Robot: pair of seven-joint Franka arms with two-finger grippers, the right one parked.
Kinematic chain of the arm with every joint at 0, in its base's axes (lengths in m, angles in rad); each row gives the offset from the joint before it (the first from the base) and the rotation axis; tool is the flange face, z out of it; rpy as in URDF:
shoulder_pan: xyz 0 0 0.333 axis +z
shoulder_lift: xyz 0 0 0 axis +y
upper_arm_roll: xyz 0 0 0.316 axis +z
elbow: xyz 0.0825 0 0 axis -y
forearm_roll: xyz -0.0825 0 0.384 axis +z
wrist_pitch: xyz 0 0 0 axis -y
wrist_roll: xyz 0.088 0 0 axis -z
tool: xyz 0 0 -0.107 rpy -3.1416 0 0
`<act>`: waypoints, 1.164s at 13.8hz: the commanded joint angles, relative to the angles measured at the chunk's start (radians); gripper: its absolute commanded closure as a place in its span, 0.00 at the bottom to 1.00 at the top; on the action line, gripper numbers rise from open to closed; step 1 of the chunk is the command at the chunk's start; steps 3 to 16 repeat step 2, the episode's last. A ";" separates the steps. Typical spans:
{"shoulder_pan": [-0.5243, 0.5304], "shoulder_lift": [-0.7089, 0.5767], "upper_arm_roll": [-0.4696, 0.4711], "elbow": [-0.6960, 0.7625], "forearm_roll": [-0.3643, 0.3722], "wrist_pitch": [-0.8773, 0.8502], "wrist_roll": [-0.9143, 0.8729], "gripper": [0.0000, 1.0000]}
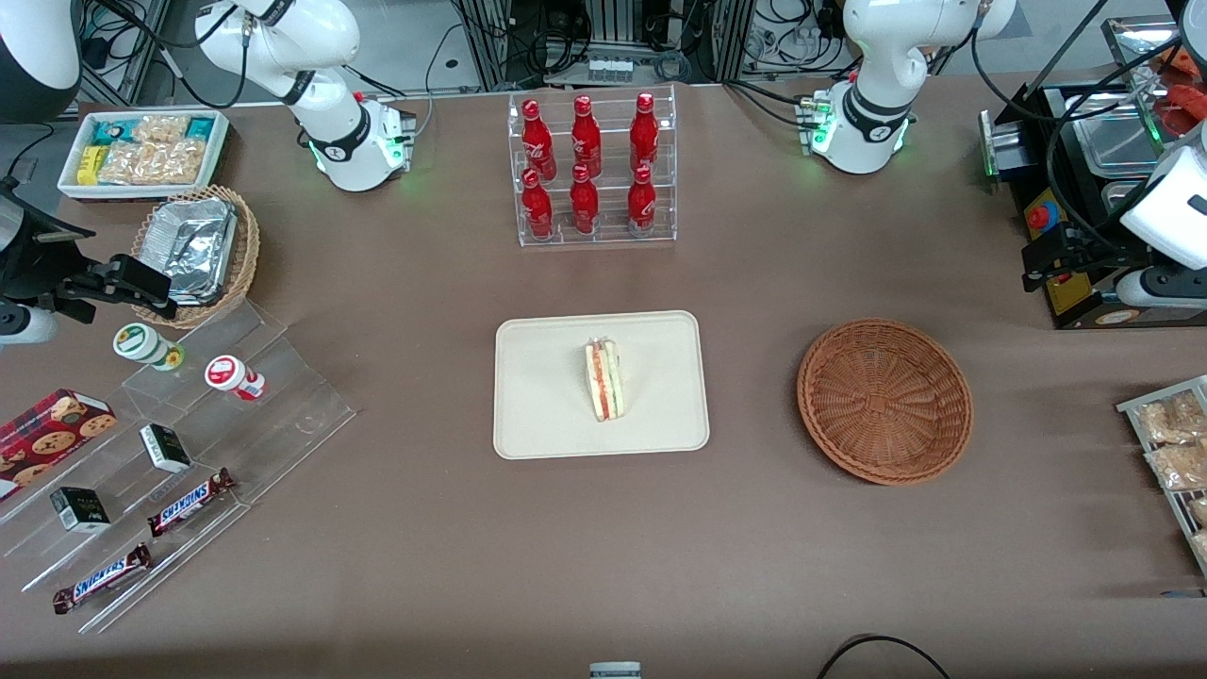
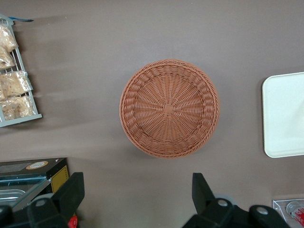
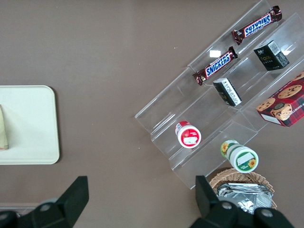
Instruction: Place sandwich from basket to tray
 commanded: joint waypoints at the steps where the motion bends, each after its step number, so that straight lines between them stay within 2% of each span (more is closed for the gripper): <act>1: 0.010 0.001 -0.004 0.026 -0.013 -0.018 0.024 0.00; 16: 0.010 -0.001 -0.004 0.024 -0.011 -0.018 0.024 0.00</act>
